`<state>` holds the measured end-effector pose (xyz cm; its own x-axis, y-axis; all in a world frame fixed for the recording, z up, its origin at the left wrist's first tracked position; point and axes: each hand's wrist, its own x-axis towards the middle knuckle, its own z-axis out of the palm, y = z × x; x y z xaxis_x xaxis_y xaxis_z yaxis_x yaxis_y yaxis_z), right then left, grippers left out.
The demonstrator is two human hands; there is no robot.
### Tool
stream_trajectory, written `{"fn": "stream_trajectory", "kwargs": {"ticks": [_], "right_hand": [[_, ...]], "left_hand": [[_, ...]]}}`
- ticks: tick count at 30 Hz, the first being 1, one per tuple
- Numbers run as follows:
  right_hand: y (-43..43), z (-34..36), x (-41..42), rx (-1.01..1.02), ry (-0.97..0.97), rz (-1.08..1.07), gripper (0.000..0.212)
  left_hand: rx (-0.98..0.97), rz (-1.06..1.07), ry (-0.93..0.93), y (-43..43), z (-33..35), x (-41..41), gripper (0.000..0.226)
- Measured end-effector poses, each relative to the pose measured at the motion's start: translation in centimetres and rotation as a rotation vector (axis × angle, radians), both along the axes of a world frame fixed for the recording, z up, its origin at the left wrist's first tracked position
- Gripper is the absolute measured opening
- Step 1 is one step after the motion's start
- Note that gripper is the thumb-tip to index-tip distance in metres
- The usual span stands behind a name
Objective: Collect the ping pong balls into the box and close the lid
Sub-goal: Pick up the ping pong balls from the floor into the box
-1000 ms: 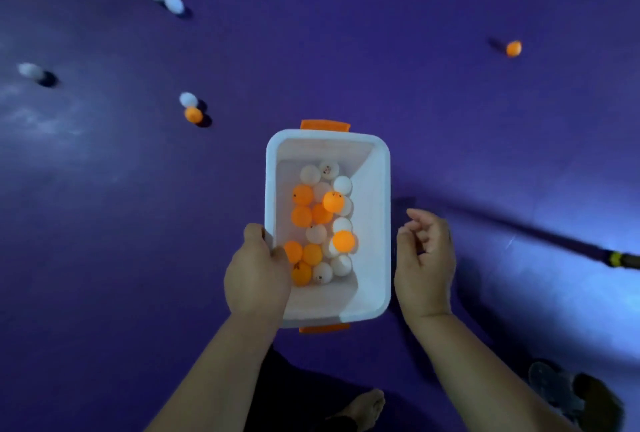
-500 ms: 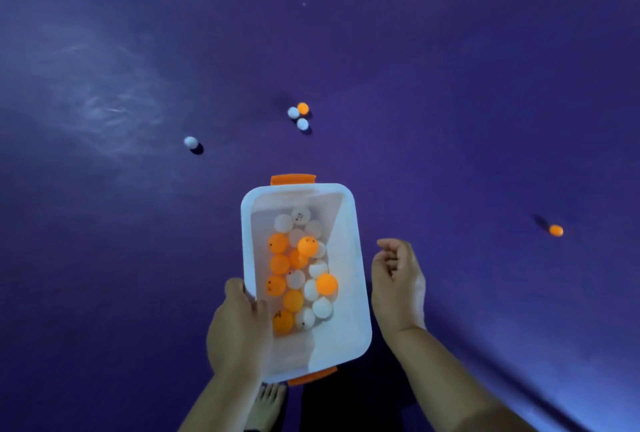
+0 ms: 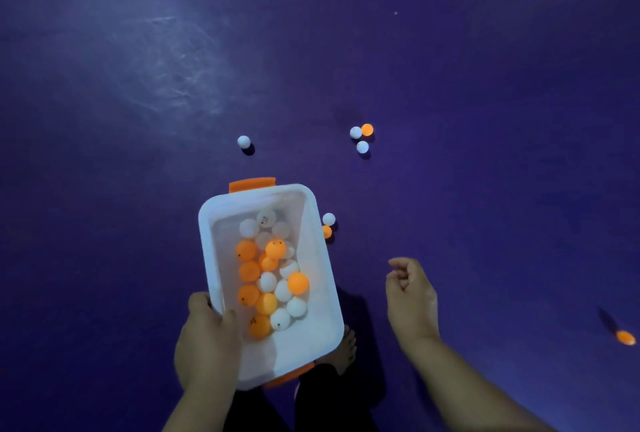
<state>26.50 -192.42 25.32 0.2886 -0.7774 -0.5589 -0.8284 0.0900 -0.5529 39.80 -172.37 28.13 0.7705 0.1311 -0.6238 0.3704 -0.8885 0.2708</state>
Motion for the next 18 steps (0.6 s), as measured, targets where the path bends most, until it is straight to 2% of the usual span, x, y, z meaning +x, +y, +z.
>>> {"fn": "stream_trajectory", "kwargs": {"ticks": [3, 7, 11, 18], "right_hand": [[-1.2, -3.0, 2.4, -0.003, 0.056, 0.057, 0.021], [-1.9, -7.9, 5.8, 0.037, 0.112, 0.101, 0.022], [-1.7, -14.5, 9.0, 0.043, 0.176, 0.169, 0.027], [-0.6, -26.0, 12.1, 0.036, 0.345, 0.214, 0.055]], "left_hand": [[-0.014, 0.047, 0.009, -0.2, -2.6, 1.9, 0.011], [-0.020, 0.056, 0.025, -0.7, -7.2, 5.2, 0.029], [-0.010, -0.001, 0.012, -1.1, -12.1, 8.4, 0.015], [-0.040, -0.081, 0.023, -0.4, -18.5, 12.7, 0.010]]}}
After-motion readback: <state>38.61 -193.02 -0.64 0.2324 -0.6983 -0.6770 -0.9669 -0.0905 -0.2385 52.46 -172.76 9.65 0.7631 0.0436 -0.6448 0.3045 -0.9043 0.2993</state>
